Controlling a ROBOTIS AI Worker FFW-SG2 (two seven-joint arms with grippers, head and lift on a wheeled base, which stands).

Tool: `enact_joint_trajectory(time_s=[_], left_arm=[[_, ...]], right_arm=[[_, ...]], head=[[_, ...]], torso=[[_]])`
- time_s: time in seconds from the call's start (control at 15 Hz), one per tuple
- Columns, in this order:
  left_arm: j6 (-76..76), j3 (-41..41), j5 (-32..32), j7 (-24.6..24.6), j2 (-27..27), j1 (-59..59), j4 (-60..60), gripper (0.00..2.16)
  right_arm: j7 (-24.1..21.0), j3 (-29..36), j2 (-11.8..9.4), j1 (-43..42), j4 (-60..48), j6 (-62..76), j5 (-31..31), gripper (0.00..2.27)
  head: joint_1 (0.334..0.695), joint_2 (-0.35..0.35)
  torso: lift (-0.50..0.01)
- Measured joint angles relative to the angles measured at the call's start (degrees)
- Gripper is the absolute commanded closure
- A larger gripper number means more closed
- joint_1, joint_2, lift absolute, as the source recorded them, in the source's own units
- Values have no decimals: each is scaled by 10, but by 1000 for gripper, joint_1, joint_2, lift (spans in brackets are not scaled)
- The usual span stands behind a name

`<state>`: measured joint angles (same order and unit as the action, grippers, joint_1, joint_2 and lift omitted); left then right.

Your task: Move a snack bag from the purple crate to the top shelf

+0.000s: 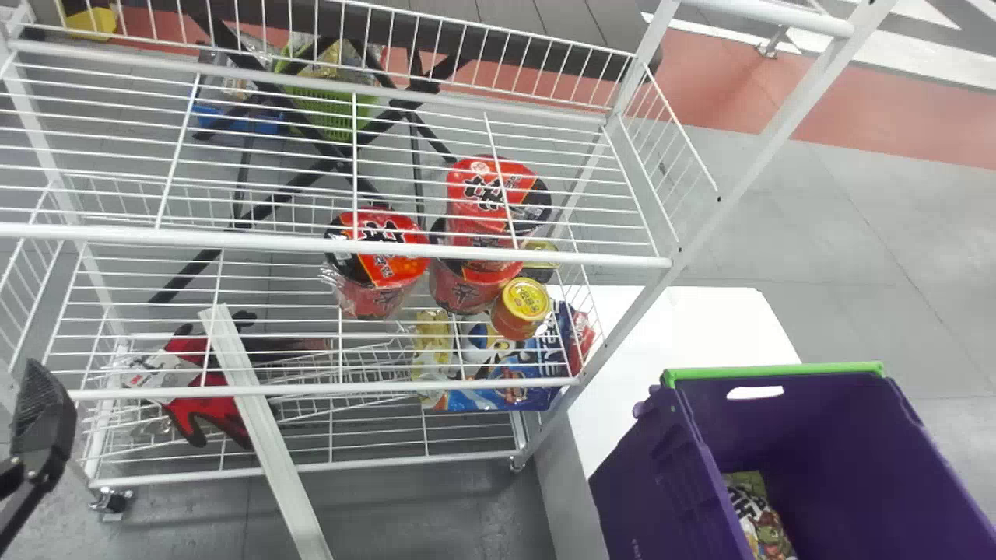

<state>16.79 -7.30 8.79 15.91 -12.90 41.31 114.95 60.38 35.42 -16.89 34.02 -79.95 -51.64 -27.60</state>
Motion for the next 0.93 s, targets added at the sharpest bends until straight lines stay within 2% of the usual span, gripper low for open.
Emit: enact_joint_trajectory(time_s=[0.93], left_arm=[[-1, -4, -4, 0, 4, -5, -5, 90]], right_arm=[[-1, 28, -1, -1, -28, -5, 0, 1592]], head=[[695, -350]], torso=[[-365]])
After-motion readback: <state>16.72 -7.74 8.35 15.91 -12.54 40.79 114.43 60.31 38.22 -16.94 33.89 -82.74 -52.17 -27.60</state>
